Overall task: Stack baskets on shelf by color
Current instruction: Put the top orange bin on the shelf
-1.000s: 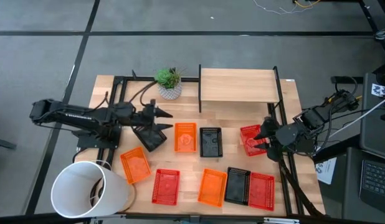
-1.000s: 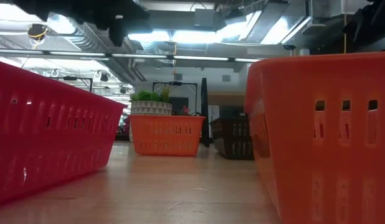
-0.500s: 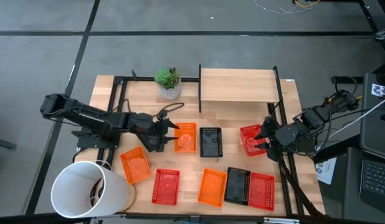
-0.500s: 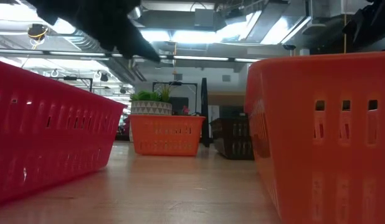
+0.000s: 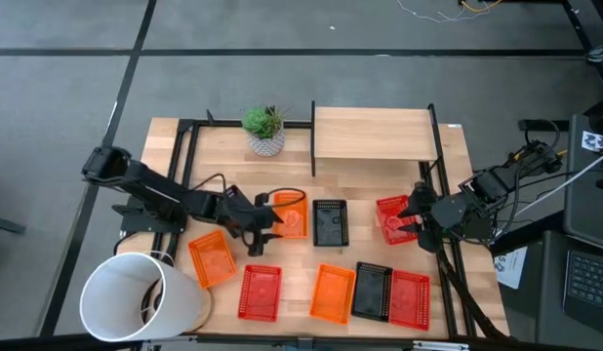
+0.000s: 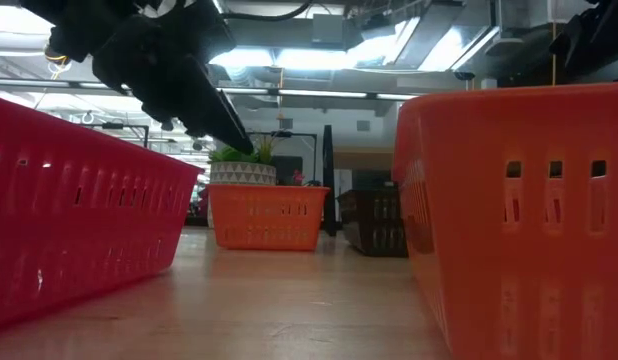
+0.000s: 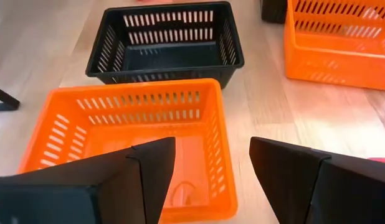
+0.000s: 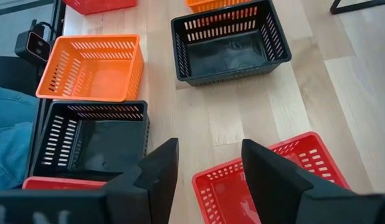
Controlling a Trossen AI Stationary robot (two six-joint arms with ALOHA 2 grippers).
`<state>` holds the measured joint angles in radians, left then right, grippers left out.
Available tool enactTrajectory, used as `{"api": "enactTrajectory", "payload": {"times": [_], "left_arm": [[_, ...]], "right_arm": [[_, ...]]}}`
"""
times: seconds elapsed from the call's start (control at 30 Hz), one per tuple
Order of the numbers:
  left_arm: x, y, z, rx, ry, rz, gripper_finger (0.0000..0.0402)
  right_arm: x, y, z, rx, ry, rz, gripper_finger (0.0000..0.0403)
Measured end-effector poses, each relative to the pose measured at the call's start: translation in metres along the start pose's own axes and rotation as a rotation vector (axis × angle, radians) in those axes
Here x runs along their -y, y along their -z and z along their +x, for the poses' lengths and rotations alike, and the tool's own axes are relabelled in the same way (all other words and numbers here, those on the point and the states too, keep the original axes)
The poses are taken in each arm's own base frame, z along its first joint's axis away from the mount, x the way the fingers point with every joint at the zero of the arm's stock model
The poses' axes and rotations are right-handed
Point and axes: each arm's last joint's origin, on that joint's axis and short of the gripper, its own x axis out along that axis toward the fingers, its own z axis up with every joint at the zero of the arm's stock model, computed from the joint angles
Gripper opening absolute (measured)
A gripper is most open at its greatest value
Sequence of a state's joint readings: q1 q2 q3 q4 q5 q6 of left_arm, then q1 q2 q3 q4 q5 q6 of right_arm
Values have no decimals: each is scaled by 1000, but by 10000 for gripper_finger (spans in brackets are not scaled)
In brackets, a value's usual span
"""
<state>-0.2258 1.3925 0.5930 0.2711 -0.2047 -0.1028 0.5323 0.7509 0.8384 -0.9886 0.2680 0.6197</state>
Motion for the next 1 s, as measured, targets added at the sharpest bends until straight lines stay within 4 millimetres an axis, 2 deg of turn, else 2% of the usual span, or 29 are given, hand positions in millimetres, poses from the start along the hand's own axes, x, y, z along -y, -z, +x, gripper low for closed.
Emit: {"api": "enactTrajectory", "payload": {"times": [0.3, 0.6, 0.9, 1.0], "left_arm": [[2, 4, 8, 1, -21, 3, 201], [5, 17, 18, -62, -35, -26, 201], [16, 18, 17, -62, 0, -40, 201], [18, 26, 21, -99, -3, -49, 201]], "right_arm": [[0, 0, 0, 0, 0, 0, 178], [0, 0, 0, 0, 0, 0, 178], [0, 0, 0, 0, 0, 1, 178], [0, 0, 0, 0, 0, 3, 178]]}}
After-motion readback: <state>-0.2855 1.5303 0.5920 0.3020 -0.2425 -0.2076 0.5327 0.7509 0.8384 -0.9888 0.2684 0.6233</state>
